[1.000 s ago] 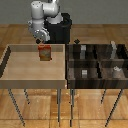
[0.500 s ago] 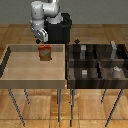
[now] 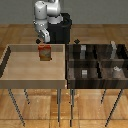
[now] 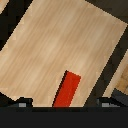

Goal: Place the box of cereal into the appropriate compartment.

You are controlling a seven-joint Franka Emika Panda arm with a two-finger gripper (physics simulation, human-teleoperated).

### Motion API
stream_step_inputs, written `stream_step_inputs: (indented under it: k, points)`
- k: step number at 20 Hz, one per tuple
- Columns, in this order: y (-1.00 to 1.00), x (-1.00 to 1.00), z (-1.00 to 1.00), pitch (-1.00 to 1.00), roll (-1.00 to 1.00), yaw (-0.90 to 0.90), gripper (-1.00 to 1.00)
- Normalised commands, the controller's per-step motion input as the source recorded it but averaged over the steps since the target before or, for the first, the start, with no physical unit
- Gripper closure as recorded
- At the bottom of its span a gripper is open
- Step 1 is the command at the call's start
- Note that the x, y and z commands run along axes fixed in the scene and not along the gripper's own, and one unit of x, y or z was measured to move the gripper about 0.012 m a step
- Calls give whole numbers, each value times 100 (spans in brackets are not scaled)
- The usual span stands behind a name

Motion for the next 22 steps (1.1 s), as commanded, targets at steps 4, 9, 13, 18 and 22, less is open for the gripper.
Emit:
stream_step_inputs:
  k: [4,9,13,18,22]
  points:
    - [0,0,0,0,0,-8,-100]
    - [20,-20,0,0,0,-3,-100]
    - [0,0,0,0,0,0,-100]
    - [0,0,-60,0,0,0,-100]
    - [0,0,-50,0,0,0,-100]
